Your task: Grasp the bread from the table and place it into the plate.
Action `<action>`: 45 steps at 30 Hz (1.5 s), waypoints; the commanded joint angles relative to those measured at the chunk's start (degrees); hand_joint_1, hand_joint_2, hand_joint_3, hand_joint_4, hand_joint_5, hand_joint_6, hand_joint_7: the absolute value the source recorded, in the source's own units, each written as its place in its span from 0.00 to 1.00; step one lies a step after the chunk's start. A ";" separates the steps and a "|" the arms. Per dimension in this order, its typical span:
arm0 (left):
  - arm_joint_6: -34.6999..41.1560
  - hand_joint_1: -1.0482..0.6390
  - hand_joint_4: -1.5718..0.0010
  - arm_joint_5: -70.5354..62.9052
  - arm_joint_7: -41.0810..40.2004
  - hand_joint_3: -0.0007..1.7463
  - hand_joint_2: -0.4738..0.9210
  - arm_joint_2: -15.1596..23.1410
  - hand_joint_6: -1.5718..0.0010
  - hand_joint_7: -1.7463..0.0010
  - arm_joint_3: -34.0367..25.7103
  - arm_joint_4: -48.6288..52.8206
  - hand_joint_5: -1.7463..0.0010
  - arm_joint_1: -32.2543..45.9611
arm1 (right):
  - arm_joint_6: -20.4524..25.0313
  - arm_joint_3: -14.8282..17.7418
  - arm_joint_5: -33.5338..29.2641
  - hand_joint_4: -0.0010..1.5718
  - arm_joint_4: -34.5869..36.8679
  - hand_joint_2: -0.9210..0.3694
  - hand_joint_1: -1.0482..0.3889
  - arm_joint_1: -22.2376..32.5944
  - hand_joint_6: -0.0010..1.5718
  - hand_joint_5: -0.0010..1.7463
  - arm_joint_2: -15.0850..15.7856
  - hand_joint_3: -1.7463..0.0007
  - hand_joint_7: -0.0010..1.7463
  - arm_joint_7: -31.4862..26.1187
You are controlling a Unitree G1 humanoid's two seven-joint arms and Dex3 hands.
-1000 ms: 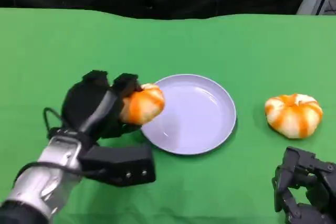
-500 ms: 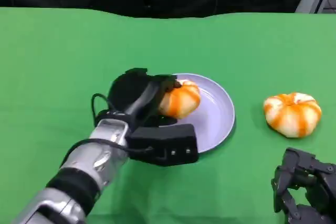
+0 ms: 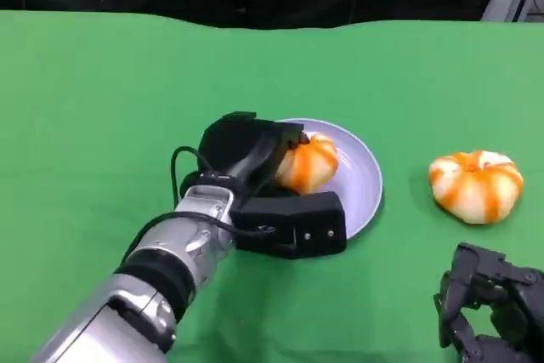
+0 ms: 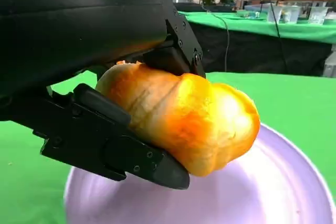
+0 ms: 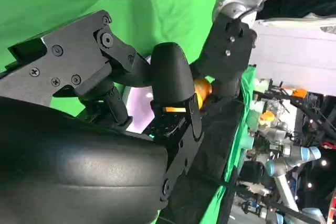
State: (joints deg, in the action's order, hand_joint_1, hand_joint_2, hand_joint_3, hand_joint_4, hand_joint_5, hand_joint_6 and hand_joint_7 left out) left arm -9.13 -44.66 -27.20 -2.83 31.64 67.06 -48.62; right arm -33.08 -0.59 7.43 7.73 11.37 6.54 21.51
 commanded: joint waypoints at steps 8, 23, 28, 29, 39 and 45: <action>2.41 0.01 0.99 0.84 19.15 0.49 1.00 2.58 0.99 1.00 2.69 -1.32 1.00 -2.91 | -2.40 -0.01 -0.01 0.52 1.01 0.25 0.62 -0.23 0.45 1.00 0.67 0.37 0.94 0.36; 1.55 0.00 1.00 5.19 24.35 0.49 1.00 6.90 1.00 1.00 0.09 -13.23 1.00 0.98 | -2.61 0.22 -0.37 0.52 1.20 0.26 0.64 -0.29 0.45 1.00 0.98 0.36 0.94 0.10; -0.37 0.00 1.00 10.24 29.07 0.49 1.00 11.62 1.00 1.00 -4.33 -26.44 1.00 5.73 | -1.68 0.22 0.06 0.52 1.07 0.25 0.64 -0.44 0.45 1.00 1.08 0.35 0.94 0.29; -0.95 0.00 1.00 11.90 30.63 0.50 1.00 12.53 1.00 1.00 -5.50 -29.04 1.00 6.85 | -1.62 0.24 0.11 0.52 1.13 0.25 0.64 -0.51 0.45 1.00 1.08 0.35 0.94 0.30; 6.48 0.54 0.45 43.79 53.35 0.26 1.00 17.93 0.51 0.92 -22.98 -57.52 0.90 23.84 | -2.09 0.65 -0.13 0.52 2.06 0.24 0.66 -1.15 0.45 1.00 1.00 0.37 0.95 -0.21; 20.59 0.63 0.48 61.13 60.11 0.62 0.79 21.97 0.43 0.32 -32.31 -76.39 0.10 39.83 | -1.78 0.86 0.31 0.52 0.66 0.24 0.65 -0.41 0.45 1.00 1.19 0.37 0.94 -0.20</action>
State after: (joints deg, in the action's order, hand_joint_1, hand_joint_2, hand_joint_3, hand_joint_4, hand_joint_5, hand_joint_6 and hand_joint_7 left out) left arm 6.48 10.40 30.24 16.21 3.48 -2.23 -15.33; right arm -34.88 -0.37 7.33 9.57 10.44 6.65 21.45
